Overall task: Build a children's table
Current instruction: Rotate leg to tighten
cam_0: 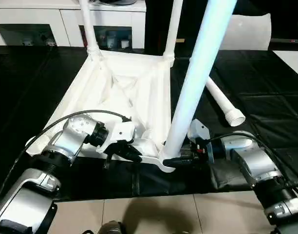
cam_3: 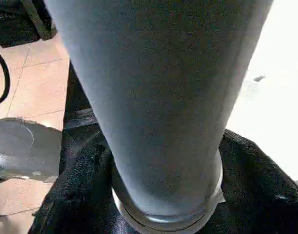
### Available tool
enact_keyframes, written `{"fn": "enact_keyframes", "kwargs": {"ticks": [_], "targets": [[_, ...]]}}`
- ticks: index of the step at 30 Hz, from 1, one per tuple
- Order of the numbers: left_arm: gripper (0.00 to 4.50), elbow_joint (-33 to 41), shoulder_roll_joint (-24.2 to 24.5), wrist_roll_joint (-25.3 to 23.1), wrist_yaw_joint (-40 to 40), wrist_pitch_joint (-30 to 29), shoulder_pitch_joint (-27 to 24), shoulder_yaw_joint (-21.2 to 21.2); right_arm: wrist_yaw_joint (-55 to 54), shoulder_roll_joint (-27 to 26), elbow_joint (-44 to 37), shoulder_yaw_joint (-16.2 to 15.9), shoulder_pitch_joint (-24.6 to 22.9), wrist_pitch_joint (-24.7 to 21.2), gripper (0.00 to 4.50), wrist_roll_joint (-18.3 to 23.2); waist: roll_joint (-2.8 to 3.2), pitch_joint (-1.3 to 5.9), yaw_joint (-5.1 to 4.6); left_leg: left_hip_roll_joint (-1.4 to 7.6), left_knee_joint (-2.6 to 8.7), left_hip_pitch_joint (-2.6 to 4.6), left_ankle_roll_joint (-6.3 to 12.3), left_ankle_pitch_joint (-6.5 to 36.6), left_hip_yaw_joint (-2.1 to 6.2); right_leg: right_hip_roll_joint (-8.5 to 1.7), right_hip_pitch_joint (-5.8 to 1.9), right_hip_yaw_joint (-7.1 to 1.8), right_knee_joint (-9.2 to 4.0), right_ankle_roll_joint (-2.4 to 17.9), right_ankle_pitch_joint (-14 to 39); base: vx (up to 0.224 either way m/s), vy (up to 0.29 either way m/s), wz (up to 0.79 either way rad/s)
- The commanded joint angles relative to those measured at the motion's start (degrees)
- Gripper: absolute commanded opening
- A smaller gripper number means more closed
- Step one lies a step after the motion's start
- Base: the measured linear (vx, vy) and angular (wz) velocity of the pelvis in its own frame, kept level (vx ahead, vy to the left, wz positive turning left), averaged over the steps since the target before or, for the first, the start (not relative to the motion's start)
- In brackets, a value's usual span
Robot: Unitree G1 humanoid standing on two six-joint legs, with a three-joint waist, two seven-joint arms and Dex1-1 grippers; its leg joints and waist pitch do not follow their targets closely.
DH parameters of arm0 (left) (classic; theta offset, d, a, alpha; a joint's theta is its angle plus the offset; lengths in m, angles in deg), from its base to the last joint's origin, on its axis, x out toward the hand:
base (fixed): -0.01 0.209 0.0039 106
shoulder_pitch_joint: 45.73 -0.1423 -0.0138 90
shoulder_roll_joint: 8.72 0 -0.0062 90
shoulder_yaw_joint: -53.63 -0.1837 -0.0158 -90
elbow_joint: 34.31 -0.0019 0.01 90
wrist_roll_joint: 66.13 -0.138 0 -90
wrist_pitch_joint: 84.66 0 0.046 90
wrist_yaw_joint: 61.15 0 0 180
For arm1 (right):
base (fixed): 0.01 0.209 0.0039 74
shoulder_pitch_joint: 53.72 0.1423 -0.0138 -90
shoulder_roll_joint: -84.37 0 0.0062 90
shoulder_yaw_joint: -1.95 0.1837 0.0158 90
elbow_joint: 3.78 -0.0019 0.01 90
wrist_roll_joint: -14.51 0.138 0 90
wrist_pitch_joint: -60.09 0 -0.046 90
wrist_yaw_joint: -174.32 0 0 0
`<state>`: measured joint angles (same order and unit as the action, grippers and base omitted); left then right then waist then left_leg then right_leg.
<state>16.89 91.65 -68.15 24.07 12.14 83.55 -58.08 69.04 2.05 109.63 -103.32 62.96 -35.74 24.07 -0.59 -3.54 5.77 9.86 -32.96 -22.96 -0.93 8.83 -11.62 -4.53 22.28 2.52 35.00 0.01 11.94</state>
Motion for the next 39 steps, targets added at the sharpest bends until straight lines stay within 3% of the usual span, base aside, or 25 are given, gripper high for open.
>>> {"fn": "enact_keyframes", "kwargs": {"ticks": [1,5,7,9,10,11,13,14,15,16,18,20,21,22,23,24,25,28,33,36,37,39], "targets": [[0.00,0.09,-0.39,-0.67,1.94,0.03,0.78,-1.08,0.52,-0.82,0.04,-0.32,-0.29,-1.85,2.72,0.64,0.26,3.18,-0.40,4.08,3.99,2.43,0.73,15.37,1.50,-4.26,-1.44,-2.36,-3.84,15.21,7.29,0.000,0.000,0.00],[0.00,1.75,-0.89,0.94,-1.00,-3.62,-0.29,1.10,-1.93,-2.75,-1.75,1.06,-1.40,-5.77,2.71,3.36,0.45,3.16,-0.37,4.19,4.16,2.46,0.30,15.95,1.53,-4.23,-1.37,-2.37,-3.78,15.52,7.83,0.000,0.000,0.00],[0.00,5.19,-1.67,1.01,-8.46,-8.78,-2.48,3.32,-10.68,-7.03,-3.85,3.50,-2.85,-10.04,2.70,4.32,0.49,3.09,-0.63,4.35,4.52,2.32,-0.75,16.51,1.72,-4.31,-1.30,-2.43,-3.59,15.41,7.68,0.000,0.000,0.00],[0.00,6.78,-2.07,1.03,-10.96,-10.79,-3.46,4.06,-14.17,-8.70,-4.23,4.07,-3.33,-10.68,2.70,3.95,0.33,3.04,-1.05,4.02,4.57,2.37,-1.25,18.30,1.83,-4.40,-1.26,-2.35,-4.03,14.82,10.80,0.000,0.000,0.00],[0.00,8.55,-2.91,1.17,-13.74,-12.91,-4.47,5.06,-17.58,-10.41,-4.32,4.31,-3.73,-11.06,2.70,3.13,0.43,2.74,-1.57,4.10,4.78,2.29,-2.49,20.31,2.01,-4.64,-1.07,-2.60,-4.41,13.65,15.20,0.000,0.000,0.00],[0.00,10.40,-3.88,1.16,-16.42,-15.16,-5.40,5.88,-21.02,-12.23,-4.14,4.66,-3.97,-11.55,2.70,2.43,0.27,2.65,-1.90,4.12,4.98,2.09,-2.96,20.70,2.17,-4.70,-1.19,-2.60,-4.45,13.17,16.38,0.000,0.000,0.00],[0.00,15.14,-6.66,0.70,-22.45,-20.55,-7.78,7.35,-28.90,-16.91,-3.11,5.89,-4.14,-12.48,2.70,1.47,0.20,2.37,-3.22,3.92,5.11,2.34,-4.28,24.31,2.53,-4.59,-0.65,-2.57,-5.06,11.40,22.52,0.000,0.000,0.00],[0.00,17.54,-8.66,0.25,-25.61,-23.45,-8.93,7.90,-33.14,-19.64,-2.07,6.36,-3.88,-12.51,2.70,0.84,-0.27,2.40,-3.61,3.93,5.08,2.25,-4.33,24.56,2.57,-4.58,-0.60,-2.59,-5.16,11.15,23.28,0.000,0.000,0.00],[0.00,18.99,-9.96,-0.04,-27.57,-25.23,-9.62,8.24,-35.75,-21.34,-1.39,6.61,-3.68,-12.46,2.70,0.42,-0.15,2.40,-3.97,3.93,5.11,2.15,-4.53,24.57,2.64,-4.65,-0.63,-2.64,-5.08,11.08,23.57,0.000,0.000,0.00],[0.00,20.18,-11.71,-0.82,-30.35,-26.92,-10.14,8.53,-39.25,-23.55,-0.33,6.85,-3.26,-12.31,2.70,-0.29,0.02,2.25,-4.59,3.70,5.09,2.08,-4.67,25.39,2.86,-4.69,-0.52,-2.57,-5.65,9.69,27.11,0.000,0.000,0.00],[0.00,21.33,-15.07,-2.36,-35.50,-29.30,-10.34,8.85,-45.11,-27.48,2.06,7.38,-2.01,-11.67,2.70,-1.29,-0.34,2.19,-5.06,3.63,4.88,2.34,-4.44,26.11,2.88,-4.68,0.02,-2.72,-6.09,8.95,28.78,0.000,0.000,0.00],[0.00,21.51,-18.54,-3.99,-41.64,-30.72,-9.53,8.84,-51.69,-31.45,4.42,8.17,-0.17,-11.62,2.70,-2.72,-0.33,2.19,-5.31,3.45,4.64,2.62,-4.15,26.17,2.79,-4.50,0.37,-2.85,-6.43,8.41,29.35,0.000,0.000,0.00],[0.00,21.18,-19.13,-4.15,-42.46,-30.81,-9.10,8.75,-52.61,-31.92,5.22,8.11,0.51,-11.54,2.70,-3.08,-0.59,2.18,-5.33,3.36,4.65,2.57,-3.81,26.31,2.76,-4.34,0.38,-2.77,-6.67,7.74,29.97,0.000,0.000,0.00],[0.00,21.51,-20.51,-4.49,-44.66,-31.74,-8.38,8.31,-54.54,-33.15,6.50,8.32,1.75,-10.62,2.70,-3.51,-0.35,2.23,-5.23,3.35,4.72,2.62,-3.68,26.29,2.77,-4.27,0.33,-2.74,-6.61,7.29,29.48,0.000,0.000,0.00],[0.00,21.85,-20.88,-4.67,-45.15,-32.12,-8.13,7.96,-54.36,-33.68,6.72,8.56,2.09,-10.27,3.05,-3.18,-0.34,2.23,-5.33,3.37,4.71,2.65,-3.73,26.71,2.69,-4.15,0.50,-2.83,-6.66,7.11,28.39,0.000,0.000,0.00],[0.00,21.91,-20.84,-4.99,-45.24,-32.18,-7.89,7.61,-54.40,-33.79,6.60,8.75,2.18,-9.72,3.05,-3.19,-0.33,2.32,-5.25,3.37,4.74,2.67,-3.66,26.52,2.70,-4.11,0.42,-2.80,-6.62,7.06,27.70,0.000,0.000,0.00],[0.00,21.96,-20.69,-5.27,-45.13,-32.21,-7.77,7.38,-54.37,-33.79,6.45,8.92,2.17,-9.35,3.40,-3.25,-0.25,2.56,-5.14,3.44,4.89,2.33,-3.27,25.00,2.64,-4.02,0.03,-2.82,-6.29,7.24,24.40,0.000,0.000,0.00],[0.00,21.70,-18.68,-6.88,-43.88,-31.97,-7.67,7.41,-53.47,-32.43,5.33,10.66,1.17,-8.06,3.64,-3.30,-0.04,2.87,-5.08,3.45,4.84,2.00,-2.14,20.56,2.16,-3.62,-0.33,-2.86,-5.46,9.27,14.54,0.000,0.000,0.00],[0.00,20.56,-14.88,-6.41,-40.55,-29.63,-7.88,8.30,-48.42,-27.42,1.84,10.55,-1.46,-5.98,4.07,-3.15,-0.19,2.97,-4.67,3.32,4.52,1.70,-0.35,18.20,1.95,-3.82,-0.97,-2.82,-5.42,9.78,13.35,0.000,0.000,0.00],[0.00,19.64,-11.73,-5.51,-36.91,-26.99,-8.37,8.27,-42.89,-23.04,-0.81,10.09,-3.27,-4.21,4.41,-2.58,-0.44,3.04,-4.62,3.26,4.30,1.47,0.75,16.26,1.84,-3.79,-1.22,-2.76,-5.16,10.48,11.14,0.000,0.000,0.00],[0.00,18.95,-9.45,-4.49,-32.73,-23.56,-8.83,7.92,-37.72,-19.33,-2.34,9.51,-4.34,-2.35,4.46,-2.31,-0.39,3.17,-4.48,3.27,4.24,1.36,1.12,15.08,1.89,-3.87,-1.44,-2.72,-5.04,10.82,10.35,0.000,0.000,0.00],[0.00,18.38,-8.45,-3.96,-31.07,-22.27,-8.96,8.10,-35.36,-17.33,-2.92,9.53,-4.70,-1.73,4.46,-2.10,-0.36,3.36,-4.08,3.38,3.92,1.66,1.77,13.88,1.73,-3.76,-1.48,-2.69,-4.90,11.09,8.10,0.000,0.000,0.00]]}}
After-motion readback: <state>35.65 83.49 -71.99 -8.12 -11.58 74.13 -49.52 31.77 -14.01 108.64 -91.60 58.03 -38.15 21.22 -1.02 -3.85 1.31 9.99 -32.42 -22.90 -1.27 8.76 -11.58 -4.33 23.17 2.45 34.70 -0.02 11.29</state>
